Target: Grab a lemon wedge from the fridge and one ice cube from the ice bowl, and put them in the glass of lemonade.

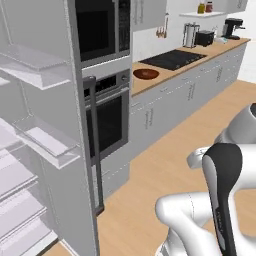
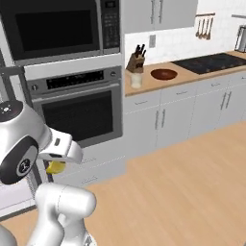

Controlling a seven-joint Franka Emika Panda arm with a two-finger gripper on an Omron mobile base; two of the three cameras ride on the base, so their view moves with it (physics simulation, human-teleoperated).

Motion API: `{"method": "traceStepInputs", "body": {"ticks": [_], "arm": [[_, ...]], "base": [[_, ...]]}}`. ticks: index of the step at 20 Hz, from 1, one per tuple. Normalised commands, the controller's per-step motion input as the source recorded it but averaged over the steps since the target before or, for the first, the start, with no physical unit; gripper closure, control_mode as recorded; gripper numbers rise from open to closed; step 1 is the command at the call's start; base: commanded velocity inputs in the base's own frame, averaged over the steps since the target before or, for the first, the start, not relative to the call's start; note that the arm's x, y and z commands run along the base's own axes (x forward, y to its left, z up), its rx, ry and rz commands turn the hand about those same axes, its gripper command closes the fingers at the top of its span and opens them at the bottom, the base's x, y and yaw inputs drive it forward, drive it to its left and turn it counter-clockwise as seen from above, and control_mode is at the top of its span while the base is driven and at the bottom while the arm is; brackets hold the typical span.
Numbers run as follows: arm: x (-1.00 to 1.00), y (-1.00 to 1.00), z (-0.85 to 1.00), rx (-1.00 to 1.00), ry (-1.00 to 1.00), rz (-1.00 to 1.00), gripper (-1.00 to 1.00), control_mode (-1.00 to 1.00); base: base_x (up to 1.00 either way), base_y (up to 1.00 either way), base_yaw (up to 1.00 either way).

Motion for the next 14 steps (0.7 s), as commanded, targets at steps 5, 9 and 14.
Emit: {"method": "traceStepInputs", "body": {"ticks": [5,9,14], "arm": [[0.00,0.00,0.00,0.00,0.00,0.00,1.00,1.00],[0.00,0.00,0.00,0.00,0.00,0.00,1.00,1.00],[0.00,0.00,0.00,0.00,0.00,0.00,1.00,1.00]], "base": [[1.00,-0.27,0.00],[1.00,-0.28,0.00],[1.00,-0.24,0.03]]}}
